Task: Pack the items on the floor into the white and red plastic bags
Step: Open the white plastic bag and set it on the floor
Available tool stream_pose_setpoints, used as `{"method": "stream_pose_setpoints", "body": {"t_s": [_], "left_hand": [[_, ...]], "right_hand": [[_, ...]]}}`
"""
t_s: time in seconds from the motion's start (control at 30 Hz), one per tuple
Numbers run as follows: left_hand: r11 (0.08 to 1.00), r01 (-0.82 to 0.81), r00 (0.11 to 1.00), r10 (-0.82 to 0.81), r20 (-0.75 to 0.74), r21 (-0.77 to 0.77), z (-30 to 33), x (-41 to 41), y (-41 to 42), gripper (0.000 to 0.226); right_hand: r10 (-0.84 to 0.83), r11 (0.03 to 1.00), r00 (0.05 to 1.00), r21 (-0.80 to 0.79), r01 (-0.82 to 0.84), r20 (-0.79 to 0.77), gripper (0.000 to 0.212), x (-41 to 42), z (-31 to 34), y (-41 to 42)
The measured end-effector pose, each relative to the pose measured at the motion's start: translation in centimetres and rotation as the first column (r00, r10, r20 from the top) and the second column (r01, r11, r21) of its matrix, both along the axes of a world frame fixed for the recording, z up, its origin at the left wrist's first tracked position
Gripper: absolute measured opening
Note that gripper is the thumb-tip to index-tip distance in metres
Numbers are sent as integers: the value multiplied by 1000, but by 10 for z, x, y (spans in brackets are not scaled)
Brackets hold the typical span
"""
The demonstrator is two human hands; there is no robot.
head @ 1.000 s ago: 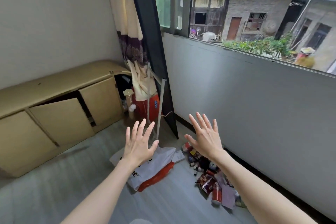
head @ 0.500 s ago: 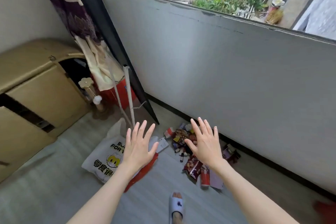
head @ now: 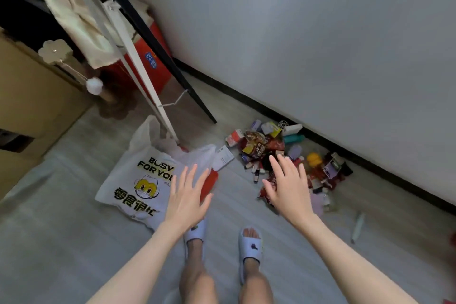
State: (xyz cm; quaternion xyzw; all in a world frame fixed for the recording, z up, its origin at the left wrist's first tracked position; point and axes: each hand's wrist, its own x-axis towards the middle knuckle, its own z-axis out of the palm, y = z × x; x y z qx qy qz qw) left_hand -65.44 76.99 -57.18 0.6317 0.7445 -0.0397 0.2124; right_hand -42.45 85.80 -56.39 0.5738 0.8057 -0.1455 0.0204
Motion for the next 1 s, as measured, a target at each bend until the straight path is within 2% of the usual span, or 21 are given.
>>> {"method": "stream_pose_setpoints", "body": {"t_s": [0.1,0.27,0.4,0.5,0.63,0.7,0.77,0.87,1.0], "left_hand": [[999,1,1000,0,31,-49,-60,-31,11,76],[980,100,995,-100,9,-171,-195,-72,12,75],[959,233,972,-232,26,-159,-314,-94,9,56],[973,212,977,-207,56,-90,-393,-109,18,65],[999,53,997,-53,56,5,-472,-129,59,90],[1000,0,1000,0,21,-9,-492,-134,79,95],[1000,1,1000,-1,6,-2,-500,-137,85,86],[978,66,996,-78,54,196,-491,-138,67,52],[899,46,983,-118,142,435,-445,-144,41,38]], "right_hand": [[5,1000,1000,-30,-6,-26,62,-27,-58,3],[49,995,999,-90,-50,-10,63,-64,-184,3],[43,983,999,-175,-47,-21,62,-88,-303,5],[73,978,995,-191,-85,-72,62,-108,-387,8],[139,965,979,-202,-168,-147,62,-136,-475,22],[150,966,973,-186,-182,-173,62,-146,-500,27],[166,970,968,-144,-195,-189,61,-148,-508,28],[190,976,953,-58,-209,-236,59,-142,-491,12],[221,975,926,56,-215,-307,55,-134,-439,-8]]}}
